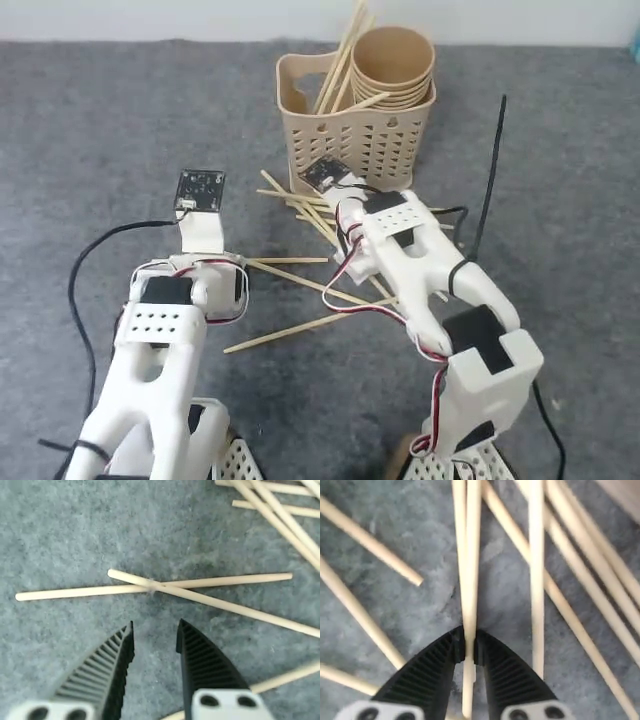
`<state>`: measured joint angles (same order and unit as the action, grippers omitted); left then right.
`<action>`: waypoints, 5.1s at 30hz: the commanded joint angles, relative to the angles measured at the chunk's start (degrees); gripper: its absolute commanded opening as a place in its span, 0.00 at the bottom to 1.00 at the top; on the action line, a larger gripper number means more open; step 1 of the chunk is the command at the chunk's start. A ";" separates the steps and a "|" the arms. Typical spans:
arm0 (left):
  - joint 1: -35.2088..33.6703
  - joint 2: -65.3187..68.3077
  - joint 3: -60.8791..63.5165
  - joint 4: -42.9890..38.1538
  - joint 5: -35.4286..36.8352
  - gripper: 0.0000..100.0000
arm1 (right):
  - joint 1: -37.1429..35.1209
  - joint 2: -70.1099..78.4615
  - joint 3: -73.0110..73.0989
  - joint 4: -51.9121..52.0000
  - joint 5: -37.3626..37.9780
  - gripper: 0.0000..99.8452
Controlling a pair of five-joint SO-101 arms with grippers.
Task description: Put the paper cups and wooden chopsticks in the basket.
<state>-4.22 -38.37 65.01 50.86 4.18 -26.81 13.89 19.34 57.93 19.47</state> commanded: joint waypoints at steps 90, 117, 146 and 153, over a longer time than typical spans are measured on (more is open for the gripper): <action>-2.90 24.09 -11.74 -8.79 30.42 0.13 | -8.48 -67.38 30.51 -1.63 -4.92 0.01; -0.18 36.57 -20.35 -4.22 32.62 0.01 | -8.57 -67.38 30.59 -1.01 -3.43 0.01; -11.16 -11.43 -6.11 -3.08 20.48 0.01 | -0.92 -63.69 28.22 -57.19 -28.92 0.01; -11.25 -11.43 -1.36 -10.02 20.48 0.01 | 3.65 -43.82 8.44 -60.70 -29.27 0.01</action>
<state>-15.21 -47.78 62.90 44.62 25.01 -25.14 -37.45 38.15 0.00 -9.19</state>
